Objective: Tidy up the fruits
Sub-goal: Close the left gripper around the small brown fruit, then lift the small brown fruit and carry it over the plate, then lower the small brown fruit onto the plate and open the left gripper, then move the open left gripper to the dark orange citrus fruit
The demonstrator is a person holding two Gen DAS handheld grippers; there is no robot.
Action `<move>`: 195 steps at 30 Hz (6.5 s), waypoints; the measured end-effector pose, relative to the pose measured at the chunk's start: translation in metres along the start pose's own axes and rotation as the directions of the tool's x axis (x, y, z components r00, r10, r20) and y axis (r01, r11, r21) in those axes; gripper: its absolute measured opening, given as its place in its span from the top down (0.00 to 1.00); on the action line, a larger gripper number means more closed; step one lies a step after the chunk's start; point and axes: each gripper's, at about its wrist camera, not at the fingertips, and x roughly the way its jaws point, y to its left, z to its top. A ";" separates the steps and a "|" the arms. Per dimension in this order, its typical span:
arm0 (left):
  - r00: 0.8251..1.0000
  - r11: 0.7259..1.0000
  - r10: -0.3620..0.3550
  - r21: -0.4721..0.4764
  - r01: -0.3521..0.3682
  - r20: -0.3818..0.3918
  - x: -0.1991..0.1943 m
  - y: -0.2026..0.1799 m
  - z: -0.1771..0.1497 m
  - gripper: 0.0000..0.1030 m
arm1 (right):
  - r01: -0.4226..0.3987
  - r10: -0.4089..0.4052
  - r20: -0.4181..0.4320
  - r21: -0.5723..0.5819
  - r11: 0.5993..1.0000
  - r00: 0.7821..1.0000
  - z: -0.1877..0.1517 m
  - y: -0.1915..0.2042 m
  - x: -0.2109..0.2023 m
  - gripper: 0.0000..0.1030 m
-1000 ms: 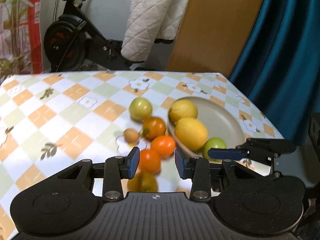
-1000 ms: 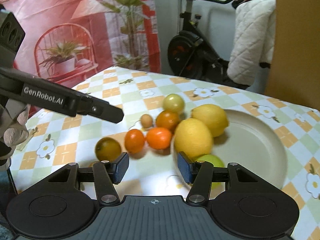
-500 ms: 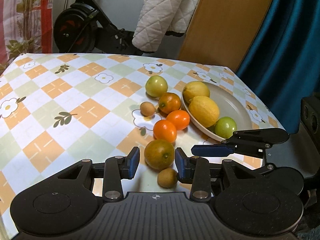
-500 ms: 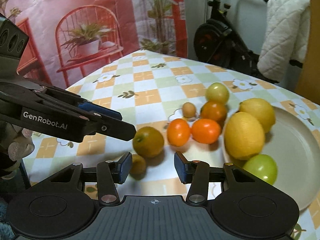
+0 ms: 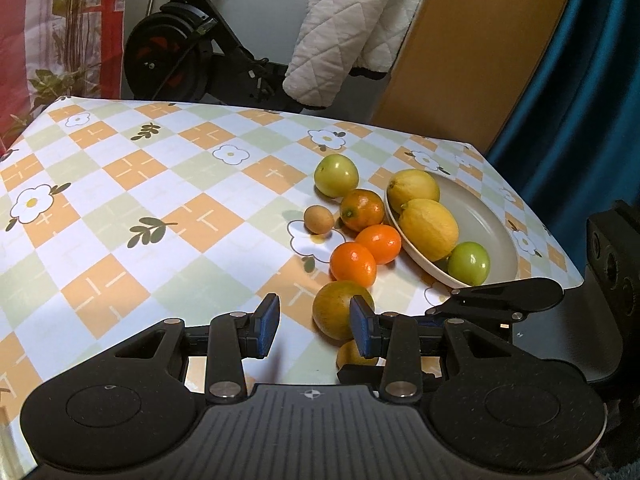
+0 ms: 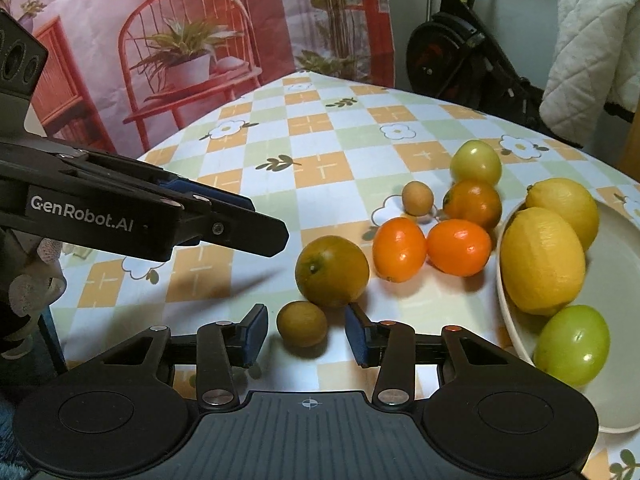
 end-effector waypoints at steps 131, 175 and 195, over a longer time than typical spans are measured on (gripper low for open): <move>0.995 0.969 -0.097 0.227 0.097 -0.014 0.111 -0.146 0.079 0.73 | 0.310 -0.353 0.154 0.247 0.918 0.923 -0.019 -0.208 -0.077 0.75; 0.995 0.976 -0.070 0.201 0.083 -0.074 0.131 -0.151 0.079 0.73 | 0.321 -0.363 0.132 0.259 0.911 0.923 -0.025 -0.214 -0.075 0.72; 0.998 0.993 0.035 0.111 -0.041 0.053 0.046 -0.067 0.078 0.73 | 0.244 -0.284 0.196 0.203 0.948 0.939 -0.001 -0.144 -0.082 0.72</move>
